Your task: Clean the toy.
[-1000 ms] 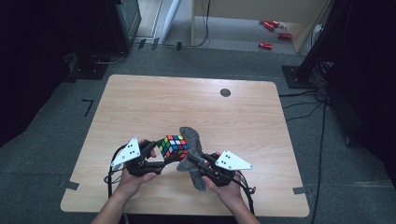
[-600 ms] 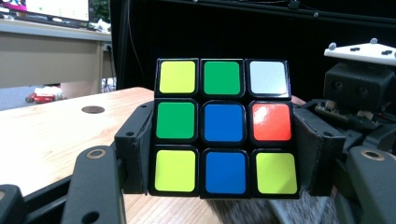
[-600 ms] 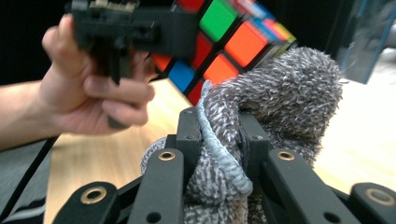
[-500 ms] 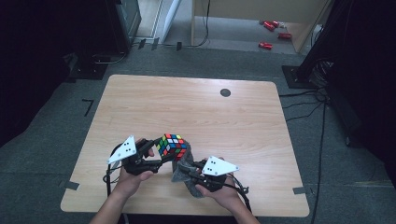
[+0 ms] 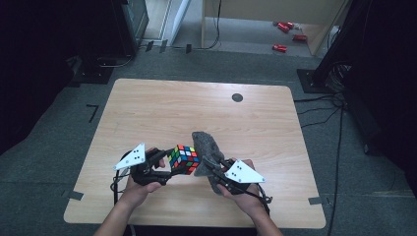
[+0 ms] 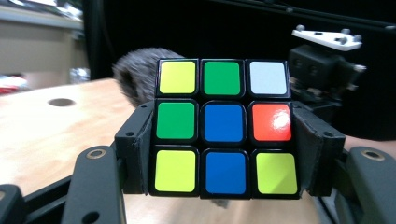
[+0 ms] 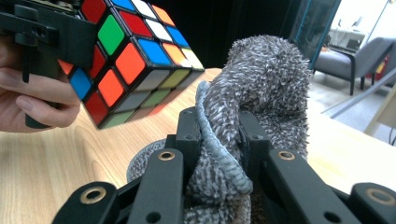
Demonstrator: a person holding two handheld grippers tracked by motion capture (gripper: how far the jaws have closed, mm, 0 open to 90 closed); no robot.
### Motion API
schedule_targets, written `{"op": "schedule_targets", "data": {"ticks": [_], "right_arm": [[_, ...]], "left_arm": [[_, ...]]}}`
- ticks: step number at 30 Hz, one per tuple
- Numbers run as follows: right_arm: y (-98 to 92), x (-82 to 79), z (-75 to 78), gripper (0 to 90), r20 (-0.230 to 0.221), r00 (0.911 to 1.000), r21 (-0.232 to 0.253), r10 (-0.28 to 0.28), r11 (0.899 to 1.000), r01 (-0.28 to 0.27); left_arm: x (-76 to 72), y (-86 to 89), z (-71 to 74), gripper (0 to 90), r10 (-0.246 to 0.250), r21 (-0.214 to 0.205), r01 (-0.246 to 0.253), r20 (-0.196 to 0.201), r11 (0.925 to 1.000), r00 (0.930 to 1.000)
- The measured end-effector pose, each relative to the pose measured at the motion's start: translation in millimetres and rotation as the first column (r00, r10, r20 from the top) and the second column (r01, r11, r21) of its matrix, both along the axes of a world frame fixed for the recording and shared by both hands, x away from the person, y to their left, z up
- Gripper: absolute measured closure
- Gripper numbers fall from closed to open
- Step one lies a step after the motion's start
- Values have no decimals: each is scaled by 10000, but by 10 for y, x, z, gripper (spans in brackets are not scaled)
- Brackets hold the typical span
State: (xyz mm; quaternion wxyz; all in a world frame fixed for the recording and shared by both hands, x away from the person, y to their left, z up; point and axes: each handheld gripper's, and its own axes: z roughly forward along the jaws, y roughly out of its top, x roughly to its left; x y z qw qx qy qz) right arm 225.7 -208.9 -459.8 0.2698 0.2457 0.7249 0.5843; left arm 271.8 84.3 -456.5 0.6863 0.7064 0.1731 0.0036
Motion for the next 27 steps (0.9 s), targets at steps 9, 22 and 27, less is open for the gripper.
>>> {"op": "schedule_targets", "data": {"ticks": [9, 22, 27], "right_arm": [[133, -77, -43, 760, 475, 9950, -739, 874, 9937, -837], [390, -184, -186, 757, 157, 9852, -1847, 1708, 9688, -1650], [466, -204, -220, 751, -243, 9687, -2156, 2472, 9448, -2465]], "left_arm": [[12, -3, -19, 351, -275, 25, 275, -203, 9996, 9994], [36, 63, -2, 351, 398, -93, -400, -153, 9992, 9991], [58, 116, 5, 351, 1014, -210, -1018, -189, 9946, 9947]]}}
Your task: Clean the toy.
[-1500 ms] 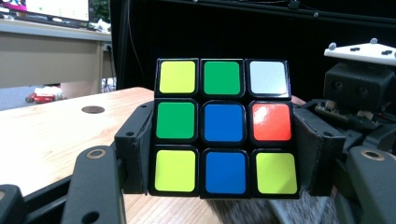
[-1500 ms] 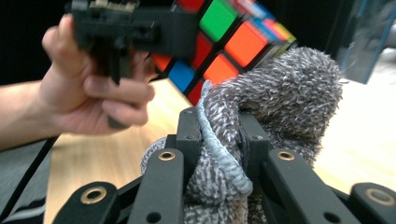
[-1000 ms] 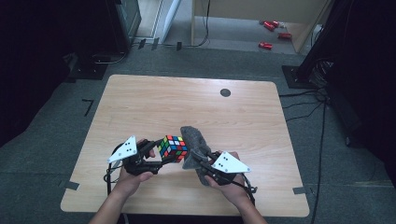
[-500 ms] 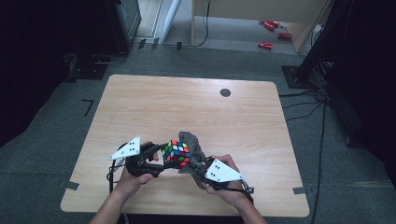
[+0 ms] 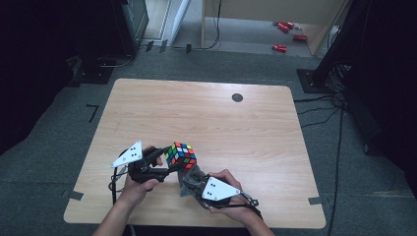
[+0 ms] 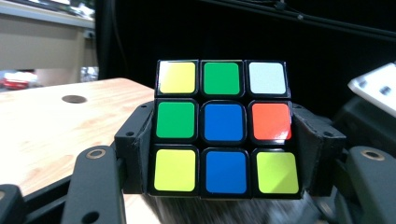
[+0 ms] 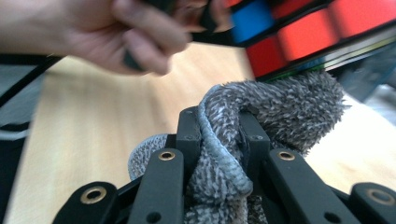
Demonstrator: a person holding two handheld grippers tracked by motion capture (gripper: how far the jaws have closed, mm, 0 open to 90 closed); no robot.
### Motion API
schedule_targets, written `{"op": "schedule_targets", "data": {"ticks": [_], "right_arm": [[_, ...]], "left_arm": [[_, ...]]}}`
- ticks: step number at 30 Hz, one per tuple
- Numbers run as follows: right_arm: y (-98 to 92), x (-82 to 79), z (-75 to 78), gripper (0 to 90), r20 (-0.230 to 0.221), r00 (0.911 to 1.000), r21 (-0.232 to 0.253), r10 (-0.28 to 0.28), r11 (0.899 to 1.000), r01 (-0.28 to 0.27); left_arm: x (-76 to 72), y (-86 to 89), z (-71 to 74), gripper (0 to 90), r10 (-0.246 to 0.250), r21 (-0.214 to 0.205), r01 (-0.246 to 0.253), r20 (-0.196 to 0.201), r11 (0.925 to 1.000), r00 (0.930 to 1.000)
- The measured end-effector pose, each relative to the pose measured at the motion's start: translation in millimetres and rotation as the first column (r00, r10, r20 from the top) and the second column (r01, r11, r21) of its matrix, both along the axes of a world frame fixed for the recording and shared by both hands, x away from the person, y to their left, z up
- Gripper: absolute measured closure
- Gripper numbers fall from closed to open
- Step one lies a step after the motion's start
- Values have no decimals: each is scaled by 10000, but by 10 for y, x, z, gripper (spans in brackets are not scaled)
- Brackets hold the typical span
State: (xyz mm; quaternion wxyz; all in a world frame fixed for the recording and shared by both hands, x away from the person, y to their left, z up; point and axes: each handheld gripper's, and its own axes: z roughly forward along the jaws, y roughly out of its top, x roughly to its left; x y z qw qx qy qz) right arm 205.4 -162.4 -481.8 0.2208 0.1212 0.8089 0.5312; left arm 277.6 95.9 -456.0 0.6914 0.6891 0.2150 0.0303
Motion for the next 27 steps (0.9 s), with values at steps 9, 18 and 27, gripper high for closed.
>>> {"op": "schedule_targets", "data": {"ticks": [9, 18, 27], "right_arm": [[-288, 242, 41, 728, -1008, 9750, 498, -1980, 9778, 2038], [-574, 534, -91, 717, -2906, 8020, -362, -5219, 8436, 5358], [-760, 672, -195, 590, -3607, 7106, -996, -6041, 7825, 6147]], "left_arm": [[21, 22, -18, 351, 653, 39, -652, -182, 9979, 9977], [16, -47, -46, 351, 1031, 727, -1017, -152, 9922, 9946], [35, -41, -57, 351, 1417, 933, -1380, -343, 9860, 9893]]}}
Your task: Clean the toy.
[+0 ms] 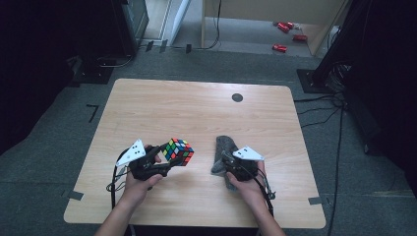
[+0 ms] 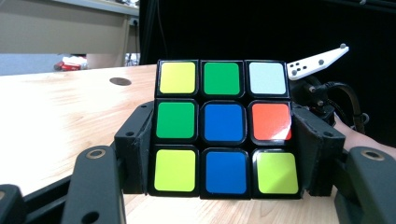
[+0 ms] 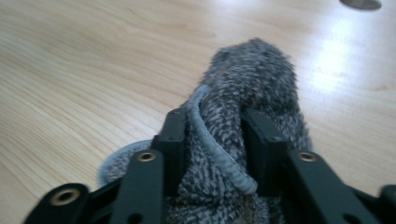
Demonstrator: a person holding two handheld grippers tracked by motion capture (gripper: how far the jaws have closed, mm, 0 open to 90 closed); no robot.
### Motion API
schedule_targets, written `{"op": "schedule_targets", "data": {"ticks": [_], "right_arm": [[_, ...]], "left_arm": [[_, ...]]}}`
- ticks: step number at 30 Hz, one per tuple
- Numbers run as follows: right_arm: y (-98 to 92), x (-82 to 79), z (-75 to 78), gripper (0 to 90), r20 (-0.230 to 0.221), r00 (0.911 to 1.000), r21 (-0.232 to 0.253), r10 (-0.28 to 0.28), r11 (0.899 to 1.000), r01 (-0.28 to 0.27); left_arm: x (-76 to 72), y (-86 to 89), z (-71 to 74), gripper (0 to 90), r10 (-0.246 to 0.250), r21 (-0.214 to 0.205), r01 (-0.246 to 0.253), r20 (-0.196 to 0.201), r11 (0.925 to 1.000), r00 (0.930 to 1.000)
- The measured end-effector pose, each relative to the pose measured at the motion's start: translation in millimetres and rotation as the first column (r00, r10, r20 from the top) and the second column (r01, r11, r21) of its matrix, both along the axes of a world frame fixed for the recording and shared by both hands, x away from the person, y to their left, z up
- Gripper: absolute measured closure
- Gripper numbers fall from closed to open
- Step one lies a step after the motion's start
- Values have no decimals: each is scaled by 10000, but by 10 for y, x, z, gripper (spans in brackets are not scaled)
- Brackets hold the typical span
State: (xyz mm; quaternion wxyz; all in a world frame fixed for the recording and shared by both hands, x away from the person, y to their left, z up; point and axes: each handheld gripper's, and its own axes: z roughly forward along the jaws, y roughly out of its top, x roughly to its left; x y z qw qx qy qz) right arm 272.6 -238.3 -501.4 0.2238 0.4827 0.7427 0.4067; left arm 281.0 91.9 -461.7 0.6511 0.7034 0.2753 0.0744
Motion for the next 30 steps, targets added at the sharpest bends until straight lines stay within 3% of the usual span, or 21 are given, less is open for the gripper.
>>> {"op": "schedule_targets", "data": {"ticks": [3, 6, 9, 11, 13, 16, 19, 30], "right_arm": [[-17, 16, -6, 456, -37, 9999, 169, -94, 9998, 94], [-51, 16, 44, 349, 234, 9996, 450, -156, 9989, 146], [-89, -11, 131, 313, 895, 9959, 747, -97, 9972, 30], [-77, -46, 186, 313, 1376, 9901, 811, 267, 9960, -381], [-27, -100, 261, 312, 1966, 9765, 871, 881, 9904, -1069], [58, -166, 326, 306, 2476, 9568, 997, 1527, 9782, -1819], [148, -237, 358, 297, 3021, 9295, 777, 2118, 9663, -2454], [386, -370, 353, 270, 3571, 8688, 363, 3431, 9243, -3800]], "left_arm": [[7, 7, 1, 351, 102, -6, -102, -38, 9999, 9999], [14, 15, 0, 351, 156, 44, -156, -94, 9999, 9998], [19, 15, -3, 350, 218, 58, -218, -141, 9997, 9997], [20, 12, -3, 350, 256, 69, -255, -169, 9997, 9995], [22, 10, -3, 351, 292, 68, -290, -243, 9996, 9993], [20, -1, -1, 350, 300, 81, -297, -313, 9995, 9991], [16, -16, 4, 350, 270, 97, -267, -367, 9996, 9990], [-13, -147, 39, 350, -116, 252, 138, -870, 9996, 9961]]}}
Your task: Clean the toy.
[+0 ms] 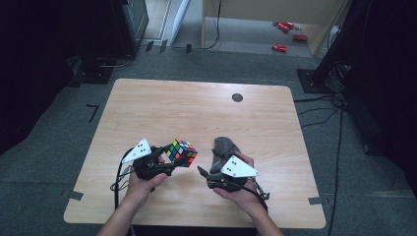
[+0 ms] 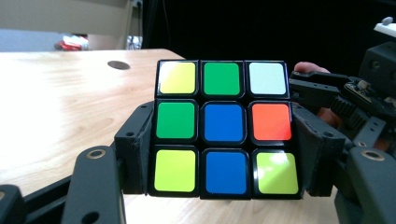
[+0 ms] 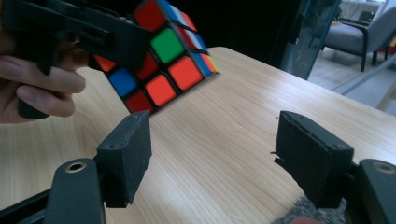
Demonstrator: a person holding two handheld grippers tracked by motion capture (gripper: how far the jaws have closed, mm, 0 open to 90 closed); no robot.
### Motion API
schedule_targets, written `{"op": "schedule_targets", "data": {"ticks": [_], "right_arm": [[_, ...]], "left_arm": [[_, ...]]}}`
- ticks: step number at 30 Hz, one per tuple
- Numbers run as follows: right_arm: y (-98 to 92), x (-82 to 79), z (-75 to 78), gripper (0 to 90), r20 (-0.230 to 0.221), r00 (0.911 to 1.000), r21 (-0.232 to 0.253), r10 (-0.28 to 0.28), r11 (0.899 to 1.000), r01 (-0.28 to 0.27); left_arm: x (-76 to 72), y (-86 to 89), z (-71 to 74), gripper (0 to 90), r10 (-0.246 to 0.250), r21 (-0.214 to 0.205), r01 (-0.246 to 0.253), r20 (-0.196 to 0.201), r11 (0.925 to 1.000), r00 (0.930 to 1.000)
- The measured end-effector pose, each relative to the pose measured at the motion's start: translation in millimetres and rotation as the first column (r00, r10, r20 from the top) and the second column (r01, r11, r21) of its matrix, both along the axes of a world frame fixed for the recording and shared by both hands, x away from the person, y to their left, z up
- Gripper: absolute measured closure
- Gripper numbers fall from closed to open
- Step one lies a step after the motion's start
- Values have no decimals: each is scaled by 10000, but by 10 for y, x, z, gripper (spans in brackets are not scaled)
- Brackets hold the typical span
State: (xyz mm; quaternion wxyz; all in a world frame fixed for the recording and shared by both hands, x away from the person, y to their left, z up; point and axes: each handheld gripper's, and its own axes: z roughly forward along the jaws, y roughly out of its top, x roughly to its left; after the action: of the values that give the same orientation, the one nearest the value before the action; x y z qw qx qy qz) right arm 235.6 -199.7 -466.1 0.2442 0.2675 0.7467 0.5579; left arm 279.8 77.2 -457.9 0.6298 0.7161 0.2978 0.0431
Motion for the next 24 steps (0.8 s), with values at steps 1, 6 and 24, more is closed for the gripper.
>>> {"op": "schedule_targets", "data": {"ticks": [1, 6, 24], "right_arm": [[19, -13, -2, 269, 51, 9999, -31, 110, 9999, -110], [111, -62, -25, 253, 451, 9977, -327, 500, 9983, -485], [253, -162, -96, 262, 1782, 9830, -1426, 432, 9896, -176]], "left_arm": [[-6, -16, 4, 350, -42, -30, 42, -28, 10000, 10000], [-22, -72, 6, 350, -331, -13, 331, -239, 9995, 9992], [-38, -204, -4, 350, -1156, 37, 1166, -1081, 9932, 9874]]}}
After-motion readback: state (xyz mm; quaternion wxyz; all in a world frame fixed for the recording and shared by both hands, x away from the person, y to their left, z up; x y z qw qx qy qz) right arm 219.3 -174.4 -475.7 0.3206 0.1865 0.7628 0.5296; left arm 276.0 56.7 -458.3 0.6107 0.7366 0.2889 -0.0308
